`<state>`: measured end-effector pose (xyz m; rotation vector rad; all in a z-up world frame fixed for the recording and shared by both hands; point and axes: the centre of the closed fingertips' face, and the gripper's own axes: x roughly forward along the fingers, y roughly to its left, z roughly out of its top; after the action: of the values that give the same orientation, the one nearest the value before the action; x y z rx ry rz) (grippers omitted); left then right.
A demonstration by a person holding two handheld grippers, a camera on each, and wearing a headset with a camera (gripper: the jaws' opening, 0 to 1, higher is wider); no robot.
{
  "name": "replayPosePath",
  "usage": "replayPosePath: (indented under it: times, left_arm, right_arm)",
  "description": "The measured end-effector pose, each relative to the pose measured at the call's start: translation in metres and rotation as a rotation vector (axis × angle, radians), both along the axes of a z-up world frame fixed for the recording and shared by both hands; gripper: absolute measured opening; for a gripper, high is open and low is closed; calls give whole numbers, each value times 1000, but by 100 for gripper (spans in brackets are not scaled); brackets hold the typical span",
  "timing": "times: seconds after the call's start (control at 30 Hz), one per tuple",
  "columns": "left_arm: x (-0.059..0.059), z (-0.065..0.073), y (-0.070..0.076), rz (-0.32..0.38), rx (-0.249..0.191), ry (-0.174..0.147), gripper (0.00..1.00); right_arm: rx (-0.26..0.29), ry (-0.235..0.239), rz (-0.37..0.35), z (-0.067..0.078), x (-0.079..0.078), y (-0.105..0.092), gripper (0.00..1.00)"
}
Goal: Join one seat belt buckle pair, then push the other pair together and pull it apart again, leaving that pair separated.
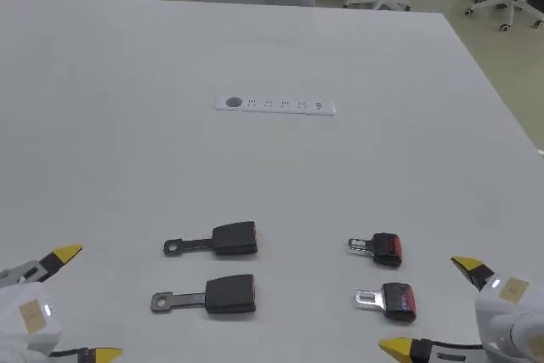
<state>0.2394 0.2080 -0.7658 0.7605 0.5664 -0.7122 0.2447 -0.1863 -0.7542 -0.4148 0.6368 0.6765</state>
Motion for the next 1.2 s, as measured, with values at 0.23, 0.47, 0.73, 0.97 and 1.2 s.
replayPosePath:
  times: [0.23,0.47,0.73,0.97,1.2]
  left_arm:
    - [0,-1,2,2,7,4,89]
    - [0,-3,3,0,10,9,89]
    - [0,-3,3,2,14,12,89]
    - [-1,-4,4,4,17,18,89]
    - [-1,-5,5,2,22,20,89]
  right_arm:
    - [-15,6,-6,-4,-1,-2,96]
    - [-17,12,-8,-5,-2,-2,94]
    - [-21,21,-21,-6,0,-5,91]
    - [-25,21,-7,-5,1,-2,90]
    - [-31,10,4,0,6,-4,87]
